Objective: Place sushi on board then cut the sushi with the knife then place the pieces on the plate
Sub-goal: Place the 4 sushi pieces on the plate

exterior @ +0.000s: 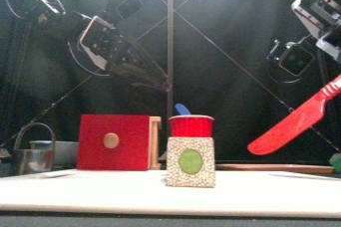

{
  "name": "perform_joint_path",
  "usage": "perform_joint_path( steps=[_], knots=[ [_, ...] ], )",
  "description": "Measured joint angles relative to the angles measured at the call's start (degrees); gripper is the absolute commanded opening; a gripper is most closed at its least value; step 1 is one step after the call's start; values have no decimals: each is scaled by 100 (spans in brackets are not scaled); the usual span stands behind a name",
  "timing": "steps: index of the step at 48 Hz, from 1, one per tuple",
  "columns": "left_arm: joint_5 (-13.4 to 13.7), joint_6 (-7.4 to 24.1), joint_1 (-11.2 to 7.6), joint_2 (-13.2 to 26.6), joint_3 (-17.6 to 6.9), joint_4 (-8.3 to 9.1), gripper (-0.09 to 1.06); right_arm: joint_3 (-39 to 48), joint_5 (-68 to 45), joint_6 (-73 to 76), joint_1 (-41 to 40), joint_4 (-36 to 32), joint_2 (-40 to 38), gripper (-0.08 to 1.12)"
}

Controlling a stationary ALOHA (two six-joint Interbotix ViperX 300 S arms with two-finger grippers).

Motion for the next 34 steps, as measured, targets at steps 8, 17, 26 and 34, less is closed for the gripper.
perform_joint_path(
  steps=[8, 17, 26, 34],
  knots=[
    [-123, -9, 0, 0, 97, 26, 87, 0, -18, 167, 88, 132, 237, 35],
    [-158, -9, 0, -9, 185, 35, 87, -79, -176, 202, 211, 272, 448, 49],
    [-158, -9, 0, -18, 299, 35, 87, -246, -387, 202, 325, 343, 729, 53],
    [-158, -9, 0, -26, 334, 35, 87, -343, -378, 193, 343, 308, 976, 54]
  ],
)
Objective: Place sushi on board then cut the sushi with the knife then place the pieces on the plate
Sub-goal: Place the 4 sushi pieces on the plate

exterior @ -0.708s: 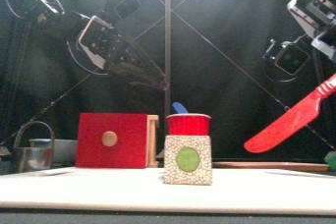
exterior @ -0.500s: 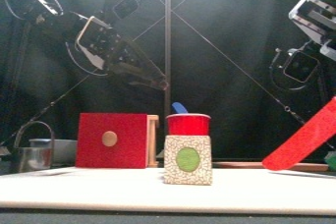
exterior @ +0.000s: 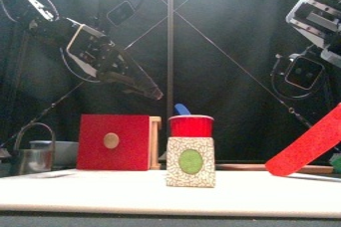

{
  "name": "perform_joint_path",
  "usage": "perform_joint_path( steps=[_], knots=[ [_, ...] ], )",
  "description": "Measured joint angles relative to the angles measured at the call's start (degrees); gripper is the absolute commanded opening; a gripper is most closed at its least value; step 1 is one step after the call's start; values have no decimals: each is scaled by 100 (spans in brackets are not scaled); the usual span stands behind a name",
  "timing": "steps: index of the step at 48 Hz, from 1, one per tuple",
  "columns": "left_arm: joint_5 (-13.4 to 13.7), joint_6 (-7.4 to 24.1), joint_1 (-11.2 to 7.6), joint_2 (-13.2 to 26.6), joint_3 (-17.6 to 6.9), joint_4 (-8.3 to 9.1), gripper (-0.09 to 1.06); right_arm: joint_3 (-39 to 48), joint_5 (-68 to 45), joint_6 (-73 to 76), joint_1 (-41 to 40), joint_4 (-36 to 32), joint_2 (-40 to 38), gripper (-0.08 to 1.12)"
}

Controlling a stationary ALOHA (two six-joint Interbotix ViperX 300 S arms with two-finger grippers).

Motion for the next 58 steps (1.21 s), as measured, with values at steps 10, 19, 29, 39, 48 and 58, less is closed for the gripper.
perform_joint_path(
  steps=[10, 19, 29, 39, 48, 58],
  knots=[
    [0, 0, 0, -62, 26, 0, 87, -53, 9, 0, -9, -211, 62, 71],
    [0, 0, 0, -70, 26, 0, 87, -79, 97, -35, -35, -378, 62, 77],
    [0, 0, 0, -79, 26, 0, 87, -185, 220, -26, -193, -765, 53, 77],
    [0, 0, 0, -79, 18, 0, 87, -378, 448, -44, -264, -949, 53, 77],
    [0, 0, 0, -79, 18, 0, 87, -466, 650, -53, -290, -1292, 53, 77],
    [0, 0, 18, -79, 18, 0, 87, -633, 677, -352, -545, -2224, 44, 77]
  ],
)
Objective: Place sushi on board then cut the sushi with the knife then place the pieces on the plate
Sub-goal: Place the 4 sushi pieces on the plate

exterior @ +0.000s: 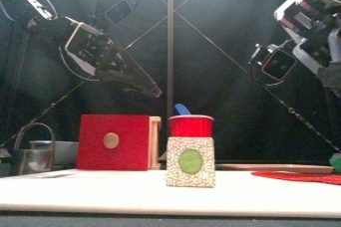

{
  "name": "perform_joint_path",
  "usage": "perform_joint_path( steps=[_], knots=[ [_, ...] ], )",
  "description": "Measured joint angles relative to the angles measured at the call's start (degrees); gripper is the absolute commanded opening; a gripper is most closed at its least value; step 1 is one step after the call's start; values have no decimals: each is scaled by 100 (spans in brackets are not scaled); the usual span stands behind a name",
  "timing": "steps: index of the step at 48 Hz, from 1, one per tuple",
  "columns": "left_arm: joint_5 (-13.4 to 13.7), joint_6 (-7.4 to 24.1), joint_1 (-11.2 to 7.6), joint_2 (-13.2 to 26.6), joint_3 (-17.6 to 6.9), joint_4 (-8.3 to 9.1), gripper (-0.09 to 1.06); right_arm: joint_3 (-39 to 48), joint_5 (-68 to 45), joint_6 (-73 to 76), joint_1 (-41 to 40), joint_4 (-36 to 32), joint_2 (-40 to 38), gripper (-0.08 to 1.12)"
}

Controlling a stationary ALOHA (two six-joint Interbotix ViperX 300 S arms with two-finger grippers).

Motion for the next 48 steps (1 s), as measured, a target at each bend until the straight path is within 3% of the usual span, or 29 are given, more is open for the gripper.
perform_joint_path(
  steps=[9, 22, 32, 39, 48],
  knots=[
    [0, 0, 62, 0, -26, 0, 87, -457, 281, -1318, -378, -817, 9, 77],
    [0, -18, 114, 0, -132, -44, 87, -1107, 1063, -4412, -1266, 308, 431, 76],
    [0, -26, 272, -79, -123, -334, 87, -1731, 1116, -6284, -1424, 756, 1134, 76],
    [-9, -26, 483, -369, 141, -501, 87, -2127, 1116, -6636, -1450, 782, 1582, 76],
    [-26, -35, 782, -958, 536, -545, 87, -2355, 879, -6592, -1450, 422, 1960, 77]
  ],
)
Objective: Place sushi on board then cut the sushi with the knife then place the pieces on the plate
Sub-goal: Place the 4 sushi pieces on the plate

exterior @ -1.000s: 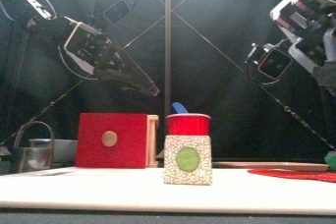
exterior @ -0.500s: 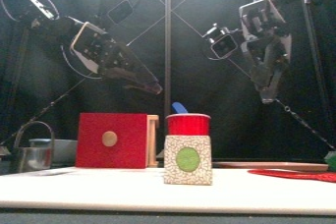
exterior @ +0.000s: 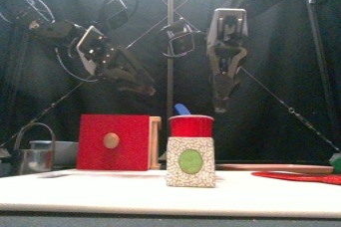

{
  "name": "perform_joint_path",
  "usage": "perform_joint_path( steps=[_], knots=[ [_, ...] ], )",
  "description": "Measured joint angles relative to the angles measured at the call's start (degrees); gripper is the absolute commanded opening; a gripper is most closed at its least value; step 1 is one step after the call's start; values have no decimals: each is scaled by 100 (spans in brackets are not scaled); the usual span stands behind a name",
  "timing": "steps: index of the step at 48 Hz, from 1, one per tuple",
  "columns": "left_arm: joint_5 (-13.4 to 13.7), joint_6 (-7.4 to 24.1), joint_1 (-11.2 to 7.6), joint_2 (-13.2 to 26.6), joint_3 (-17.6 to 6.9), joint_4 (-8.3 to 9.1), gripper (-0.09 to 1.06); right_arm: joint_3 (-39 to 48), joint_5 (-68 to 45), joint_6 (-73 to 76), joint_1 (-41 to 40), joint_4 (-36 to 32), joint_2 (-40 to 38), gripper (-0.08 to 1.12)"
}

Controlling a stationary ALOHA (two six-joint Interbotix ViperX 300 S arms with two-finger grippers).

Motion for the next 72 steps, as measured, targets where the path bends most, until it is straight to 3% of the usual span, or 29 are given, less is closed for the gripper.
perform_joint_path(
  steps=[15, 26, 53, 72],
  knots=[
    [-18, 9, 483, -923, 606, -18, 87, -97, -791, 105, 185, 26, 378, 77],
    [-264, 0, 756, -1450, 967, -123, 87, -97, -1099, 123, 501, 53, 501, 77],
    [-316, 0, 773, -1538, 1116, -149, 87, -105, -1187, 246, 668, -316, 668, 77],
    [-316, 0, 765, -1538, 1116, -185, 87, -105, -1002, 1072, 791, -1362, 668, 77]
  ],
)
